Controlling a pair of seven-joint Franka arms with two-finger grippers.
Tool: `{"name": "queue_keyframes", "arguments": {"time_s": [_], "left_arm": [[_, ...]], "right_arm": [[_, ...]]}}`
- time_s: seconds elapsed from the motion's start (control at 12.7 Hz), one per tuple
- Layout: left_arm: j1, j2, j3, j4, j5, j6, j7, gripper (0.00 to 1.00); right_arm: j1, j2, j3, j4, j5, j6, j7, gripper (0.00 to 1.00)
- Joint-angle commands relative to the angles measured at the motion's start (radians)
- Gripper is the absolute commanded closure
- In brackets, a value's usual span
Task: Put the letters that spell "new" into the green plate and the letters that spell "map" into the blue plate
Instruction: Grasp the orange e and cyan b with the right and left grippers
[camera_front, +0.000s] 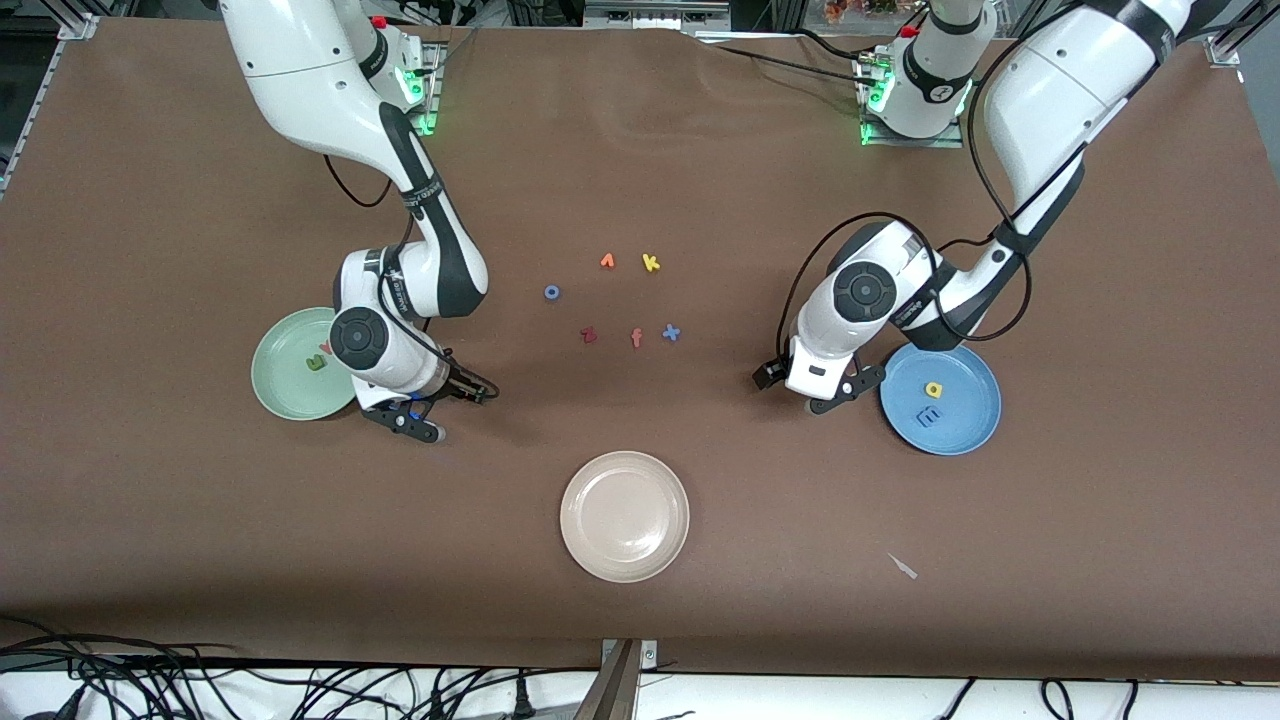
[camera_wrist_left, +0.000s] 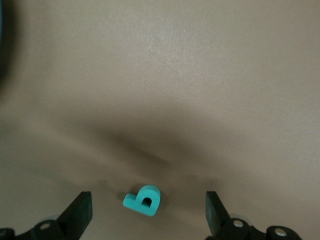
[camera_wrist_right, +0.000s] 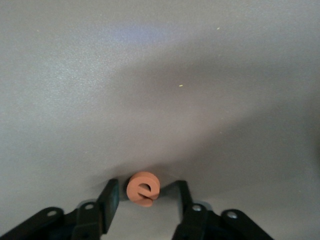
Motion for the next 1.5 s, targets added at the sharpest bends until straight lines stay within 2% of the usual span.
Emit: {"name": "queue_keyframes", "arguments": {"time_s": [0.0,0.24,0.39,0.55,0.63,1.03,1.18,1.42], "left_arm": [[-0.013,0.045,0.006,0.027,0.051,0.003,-0.050,0.00],[-0.021,0.066,0.006,0.024,0.051,0.027,-0.057,0.05],[-0.021,0.072,0.006,0.022,0.053,0.027,-0.074,0.13],[-0.021,0.074,0.006,0.021,0.053,0.027,-0.079,0.22],[-0.021,0.074,0.007,0.011,0.053,0.027,-0.079,0.32],[-0.019,0.071,0.018,0.010,0.051,0.020,-0.079,0.78],[-0.010,0.063,0.016,0.013,0.051,0.015,-0.071,0.86],[0.011,0.005,0.009,0.024,0.044,-0.046,-0.067,0.88]], "right_arm": [[0.000,0.010,0.004,0.002,0.037,0.017,-0.002,0.72],[0.003,0.019,0.006,0.002,0.037,0.032,0.003,0.90],[-0.005,0.010,0.004,0.023,0.037,0.016,-0.013,0.99],[-0.014,0.007,-0.008,0.104,0.028,-0.129,-0.028,1.00],[-0.025,0.005,-0.036,0.135,0.018,-0.205,-0.052,1.00],[-0.022,-0.065,-0.160,0.098,0.001,-0.371,-0.275,1.00],[-0.022,-0.114,-0.221,0.042,-0.010,-0.388,-0.380,1.00],[-0.026,-0.114,-0.304,0.006,-0.013,-0.432,-0.529,1.00]]}}
